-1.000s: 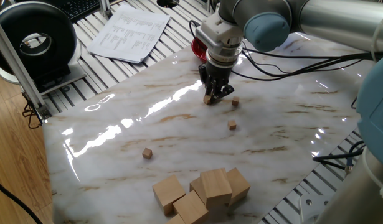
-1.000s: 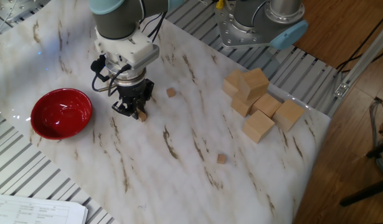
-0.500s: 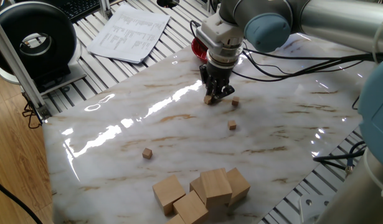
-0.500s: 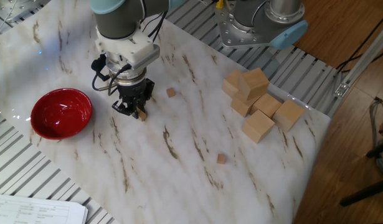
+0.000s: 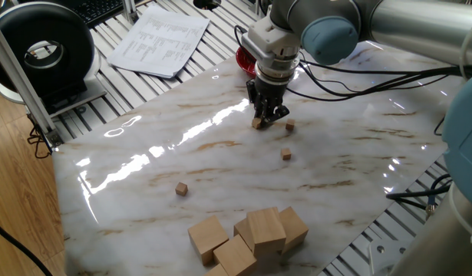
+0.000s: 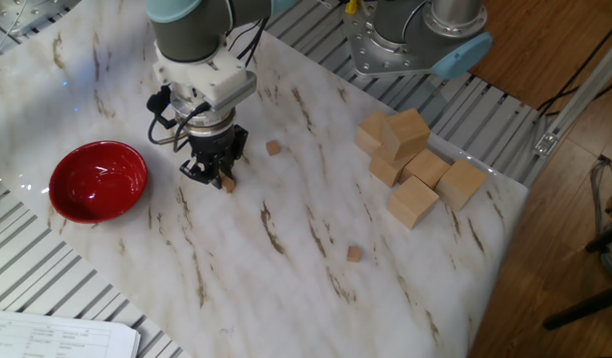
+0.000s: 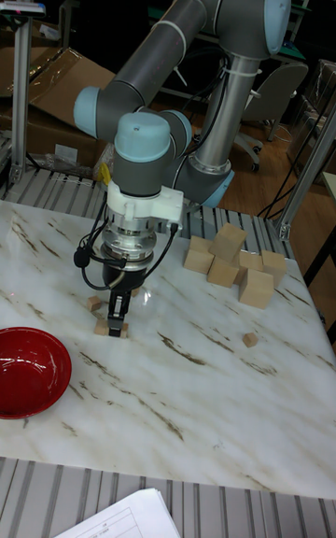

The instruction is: Stack the blocks into a pyramid shape

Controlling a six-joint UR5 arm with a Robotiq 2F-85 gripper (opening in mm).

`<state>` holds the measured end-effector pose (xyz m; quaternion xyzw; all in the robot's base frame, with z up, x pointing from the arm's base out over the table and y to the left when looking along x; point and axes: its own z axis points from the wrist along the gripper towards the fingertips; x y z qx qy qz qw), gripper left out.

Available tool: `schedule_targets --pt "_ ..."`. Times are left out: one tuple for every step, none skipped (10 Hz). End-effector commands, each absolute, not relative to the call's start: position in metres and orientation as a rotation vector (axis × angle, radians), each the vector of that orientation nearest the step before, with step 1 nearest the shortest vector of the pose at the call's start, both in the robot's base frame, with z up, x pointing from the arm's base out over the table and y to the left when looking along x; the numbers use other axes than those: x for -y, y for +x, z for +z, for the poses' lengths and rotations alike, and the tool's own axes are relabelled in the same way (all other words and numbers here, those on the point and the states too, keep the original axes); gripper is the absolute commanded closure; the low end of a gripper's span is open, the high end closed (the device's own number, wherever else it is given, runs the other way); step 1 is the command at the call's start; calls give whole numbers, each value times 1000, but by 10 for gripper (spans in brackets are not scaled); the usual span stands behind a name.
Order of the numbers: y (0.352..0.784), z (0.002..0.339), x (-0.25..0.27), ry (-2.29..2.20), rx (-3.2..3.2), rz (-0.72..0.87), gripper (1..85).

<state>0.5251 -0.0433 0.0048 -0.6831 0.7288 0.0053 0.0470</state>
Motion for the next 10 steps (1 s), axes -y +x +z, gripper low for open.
schedule_targets --pt "525 6 43 -2081 -2217 26 620" --pt "526 6 43 -2083 -2209 22 623" --pt "527 6 41 -2074 -2213 21 673" --pt "529 7 42 -2090 -2206 8 667" --pt "531 8 42 -2094 -2203 0 650" --pt "530 7 42 -2093 -2202 2 647" --pt "530 7 43 -2095 -2201 0 643" --pt "531 7 43 -2095 -2198 -4 643" --pt "532 7 42 -2094 -2197 -4 640" --pt "533 7 42 -2097 -2191 -7 640"
